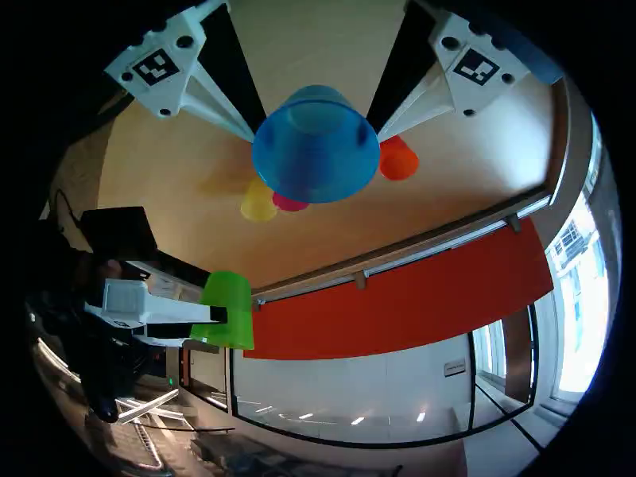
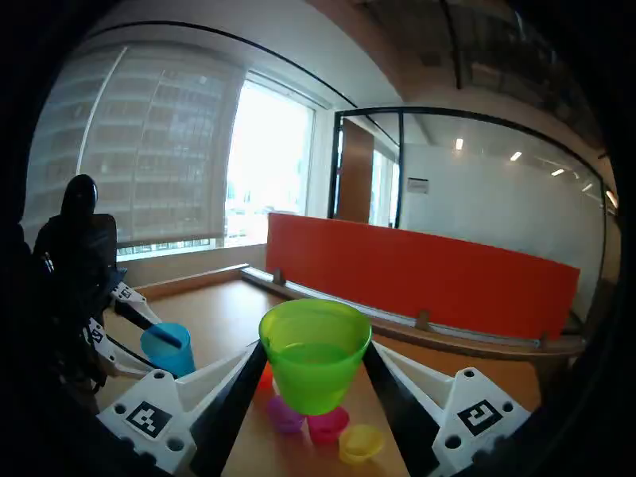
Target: Pour water
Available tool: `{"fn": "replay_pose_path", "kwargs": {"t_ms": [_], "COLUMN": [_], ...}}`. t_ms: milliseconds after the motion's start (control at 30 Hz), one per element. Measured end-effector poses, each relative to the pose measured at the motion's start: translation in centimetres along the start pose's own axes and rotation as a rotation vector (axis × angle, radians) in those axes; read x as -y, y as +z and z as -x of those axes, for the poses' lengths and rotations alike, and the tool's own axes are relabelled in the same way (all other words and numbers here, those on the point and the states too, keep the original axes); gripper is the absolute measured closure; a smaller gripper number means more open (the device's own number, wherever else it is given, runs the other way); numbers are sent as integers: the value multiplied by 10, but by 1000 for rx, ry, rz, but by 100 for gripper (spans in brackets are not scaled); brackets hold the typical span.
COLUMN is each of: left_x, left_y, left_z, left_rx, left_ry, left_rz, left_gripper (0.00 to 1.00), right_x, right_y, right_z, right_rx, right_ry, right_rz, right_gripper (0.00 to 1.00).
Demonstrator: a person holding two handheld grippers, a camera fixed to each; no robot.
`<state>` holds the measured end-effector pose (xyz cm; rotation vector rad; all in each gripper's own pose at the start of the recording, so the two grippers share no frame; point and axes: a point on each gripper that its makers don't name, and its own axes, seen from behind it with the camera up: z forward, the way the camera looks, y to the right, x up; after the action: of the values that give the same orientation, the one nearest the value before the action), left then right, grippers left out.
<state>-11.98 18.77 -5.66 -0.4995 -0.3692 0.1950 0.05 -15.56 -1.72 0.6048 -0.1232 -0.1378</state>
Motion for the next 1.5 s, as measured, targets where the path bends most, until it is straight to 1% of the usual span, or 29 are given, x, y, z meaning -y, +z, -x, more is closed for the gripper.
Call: {"fn": "replay_pose_path", "kwargs": {"t_ms": [200, 367, 567, 767, 867, 1067, 1267, 1500], "left_x": [-7, -13, -18, -21, -22, -22, -28, -35], "left_y": [-1, -1, 0, 3, 4, 6, 6, 7], "left_z": [-5, -8, -13, -17, -20, -24, -28, -32], "left_rx": [-4, -7, -15, -17, -14, 3, 18, 23], "left_ry": [8, 12, 12, 7, 7, -2, -10, 2], "left_rz": [23, 41, 55, 64, 67, 74, 105, 134], "left_gripper": [17, 17, 17, 17, 17, 17, 17, 17], "right_x": [-1, -3, -4, -7, -9, -11, -13, -13], "right_y": [-15, -24, -31, -35, -35, -35, -32, -25], "right_z": [2, 6, 14, 18, 19, 20, 17, 13], "right_rx": [3, 3, 17, 37, 46, 63, 72, 81], "right_ry": [0, 5, 10, 10, -1, -44, -89, -144], "right_rz": [30, 54, 65, 66, 64, 48, 27, -7], "right_gripper": [11, 11, 11, 11, 11, 11, 11, 11]}}
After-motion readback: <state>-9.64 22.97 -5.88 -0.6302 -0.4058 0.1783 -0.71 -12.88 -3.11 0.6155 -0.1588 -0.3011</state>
